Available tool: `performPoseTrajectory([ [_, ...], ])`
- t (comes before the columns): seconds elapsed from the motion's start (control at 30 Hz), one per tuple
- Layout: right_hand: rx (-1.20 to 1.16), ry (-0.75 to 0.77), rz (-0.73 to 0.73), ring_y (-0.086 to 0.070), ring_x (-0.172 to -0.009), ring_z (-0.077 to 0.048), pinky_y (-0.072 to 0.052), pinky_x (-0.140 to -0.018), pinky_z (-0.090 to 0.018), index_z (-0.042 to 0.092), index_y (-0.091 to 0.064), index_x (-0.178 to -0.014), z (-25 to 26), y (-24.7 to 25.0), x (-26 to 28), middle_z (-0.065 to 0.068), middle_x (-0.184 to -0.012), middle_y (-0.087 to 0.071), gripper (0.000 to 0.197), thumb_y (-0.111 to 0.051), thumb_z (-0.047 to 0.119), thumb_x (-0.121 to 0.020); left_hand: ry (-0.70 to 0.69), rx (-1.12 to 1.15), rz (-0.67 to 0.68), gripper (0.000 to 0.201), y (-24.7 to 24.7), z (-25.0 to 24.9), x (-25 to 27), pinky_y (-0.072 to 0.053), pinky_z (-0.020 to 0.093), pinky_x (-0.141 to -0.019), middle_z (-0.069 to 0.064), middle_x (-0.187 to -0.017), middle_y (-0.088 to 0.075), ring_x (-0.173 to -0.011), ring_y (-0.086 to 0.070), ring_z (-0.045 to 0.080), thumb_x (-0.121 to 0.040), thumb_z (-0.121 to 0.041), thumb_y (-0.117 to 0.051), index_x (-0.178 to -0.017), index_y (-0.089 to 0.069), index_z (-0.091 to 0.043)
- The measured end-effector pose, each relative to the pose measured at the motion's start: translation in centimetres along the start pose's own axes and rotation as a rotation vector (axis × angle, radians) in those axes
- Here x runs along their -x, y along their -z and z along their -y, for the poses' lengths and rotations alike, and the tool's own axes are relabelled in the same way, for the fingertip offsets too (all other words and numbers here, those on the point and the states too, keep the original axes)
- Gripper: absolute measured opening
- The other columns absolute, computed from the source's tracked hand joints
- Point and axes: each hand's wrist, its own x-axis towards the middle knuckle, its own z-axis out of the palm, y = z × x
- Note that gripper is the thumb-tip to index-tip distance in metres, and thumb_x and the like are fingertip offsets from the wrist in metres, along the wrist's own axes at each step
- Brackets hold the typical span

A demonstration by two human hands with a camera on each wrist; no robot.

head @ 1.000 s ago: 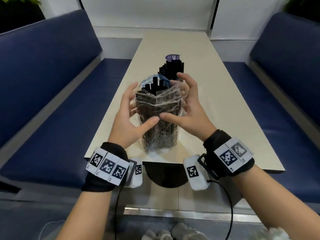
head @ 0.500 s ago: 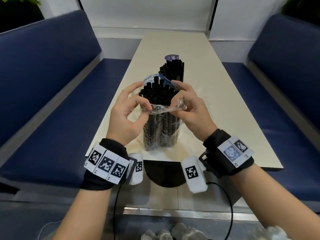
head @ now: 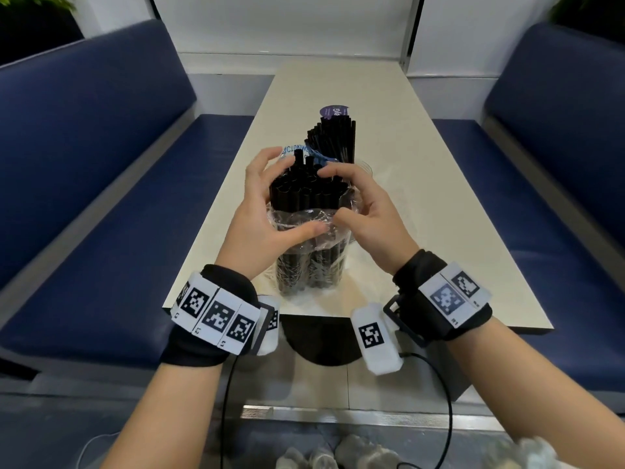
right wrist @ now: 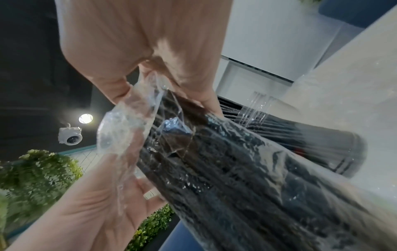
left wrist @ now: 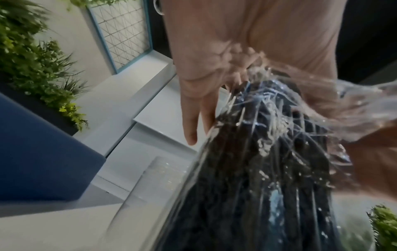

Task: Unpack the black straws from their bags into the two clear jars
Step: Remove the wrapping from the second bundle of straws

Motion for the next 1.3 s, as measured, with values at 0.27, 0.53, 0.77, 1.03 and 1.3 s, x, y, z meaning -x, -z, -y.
performPoseTrajectory([
  [0.27, 0.083, -0.161, -0.015, -0.035, -0.121, 0.001, -0.038, -0.100, -0.019, 0.017, -0.038, -0.137, 0.2, 0.4, -0.7, 0.006, -0.132, -0.043, 0.072, -0.055, 0.008, -0.068, 0.035, -0.287, -0.045, 0.096, 0.2, -0.3, -1.2, -0.036, 0.021, -0.103, -0.013, -0.124, -0.038, -0.118, -0.039, -0.001, -0.057, -0.033, -0.086, -0.137, -0.034, -0.025],
  [0.53, 0.169, -0.193, 0.209, -0.032, -0.132, -0.011, -0.028, -0.109, -0.023, 0.027, -0.034, -0.139, 0.6, 1.5, -1.9, -0.005, -0.144, -0.035, 0.083, -0.074, 0.008, -0.069, 0.072, -0.523, -0.023, 0.089, 0.7, -0.8, -1.7, -0.036, 0.017, -0.091, -0.001, -0.123, -0.027, -0.106, -0.037, 0.003, -0.052, -0.049, -0.083, -0.127, -0.042, -0.022],
  [0.77, 0.147, -0.191, 0.222, -0.033, -0.132, -0.006, -0.030, -0.101, -0.006, 0.018, -0.030, -0.143, 0.3, 1.3, -2.2, 0.001, -0.148, -0.033, 0.083, -0.074, 0.004, -0.074, 0.069, -0.569, 0.031, 0.085, 0.9, -1.2, -1.8, -0.031, 0.003, -0.079, -0.004, -0.127, -0.036, -0.097, -0.034, -0.003, -0.061, -0.044, -0.081, -0.133, -0.038, -0.032],
  [1.03, 0.143, -0.177, 0.239, -0.033, -0.133, -0.014, -0.029, -0.106, -0.019, 0.021, -0.034, -0.139, 0.1, 1.4, -2.2, -0.003, -0.143, -0.034, 0.082, -0.075, 0.003, -0.071, 0.126, -0.489, 0.013, 0.098, 0.6, -0.6, -1.9, -0.026, 0.008, -0.087, -0.010, -0.120, -0.035, -0.106, -0.033, -0.003, -0.056, -0.038, -0.085, -0.137, -0.034, -0.020],
  [1.3, 0.116, -0.195, 0.255, -0.036, -0.129, -0.015, -0.030, -0.104, -0.019, 0.020, -0.035, -0.137, 0.0, 1.4, -2.1, -0.006, -0.142, -0.034, 0.082, -0.075, -0.002, -0.069, 0.152, -0.265, 0.079, 0.094, 0.8, 1.2, -2.4, -0.034, 0.007, -0.085, -0.011, -0.117, -0.039, -0.108, -0.043, 0.002, -0.048, -0.024, -0.092, -0.128, -0.042, -0.022],
])
